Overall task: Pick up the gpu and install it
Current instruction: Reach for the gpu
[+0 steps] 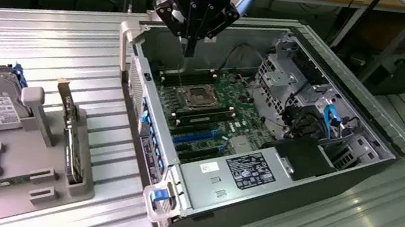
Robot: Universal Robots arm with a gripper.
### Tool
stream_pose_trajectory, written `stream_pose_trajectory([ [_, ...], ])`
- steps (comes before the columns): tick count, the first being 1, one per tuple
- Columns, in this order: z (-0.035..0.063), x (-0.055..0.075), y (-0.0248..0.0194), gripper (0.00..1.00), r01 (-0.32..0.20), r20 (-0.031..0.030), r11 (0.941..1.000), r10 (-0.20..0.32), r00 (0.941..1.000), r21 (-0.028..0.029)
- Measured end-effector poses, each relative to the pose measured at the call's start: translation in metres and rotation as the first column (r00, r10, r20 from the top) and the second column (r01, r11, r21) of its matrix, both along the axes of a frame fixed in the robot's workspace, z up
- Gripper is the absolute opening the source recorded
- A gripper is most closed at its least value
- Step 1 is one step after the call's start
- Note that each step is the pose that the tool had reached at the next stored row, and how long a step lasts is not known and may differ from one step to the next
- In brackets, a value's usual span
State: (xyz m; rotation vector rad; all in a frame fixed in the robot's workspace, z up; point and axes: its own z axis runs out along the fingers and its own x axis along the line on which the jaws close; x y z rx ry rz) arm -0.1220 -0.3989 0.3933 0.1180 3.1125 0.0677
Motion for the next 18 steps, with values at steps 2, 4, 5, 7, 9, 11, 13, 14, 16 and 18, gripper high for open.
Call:
stream_pose_trajectory([
  [2,0.0000,-0.002,-0.0001,0.11,0.000,0.0001,1.0000,0.000,1.0000,0.0001],
  [4,0.0000,-0.007,0.0000,0.11,0.000,0.0000,1.0000,0.000,1.0000,0.0000],
  [5,0.0000,-0.009,0.0000,0.11,0.000,0.0000,1.0000,0.000,1.0000,0.0000],
  [7,0.0000,-0.011,0.0000,0.11,0.000,0.0000,1.0000,0.000,1.0000,0.0000],
  [9,0.0000,-0.014,0.0000,0.11,0.000,0.0000,1.0000,0.000,1.0000,0.0000],
  [11,0.0000,-0.019,0.0000,0.11,0.000,0.0000,1.0000,0.000,1.0000,0.0000],
  [13,0.0000,-0.024,0.0000,0.11,0.000,0.0000,1.0000,0.000,1.0000,0.0000],
  [14,0.0000,-0.027,0.0000,0.11,0.000,0.0001,1.0000,0.000,1.0000,0.0000],
  [16,0.0000,-0.031,0.0000,0.11,0.000,0.0000,1.0000,0.000,1.0000,0.0000],
  [18,0.0000,-0.033,0.0000,0.11,0.000,0.0000,1.0000,0.000,1.0000,0.0000],
])
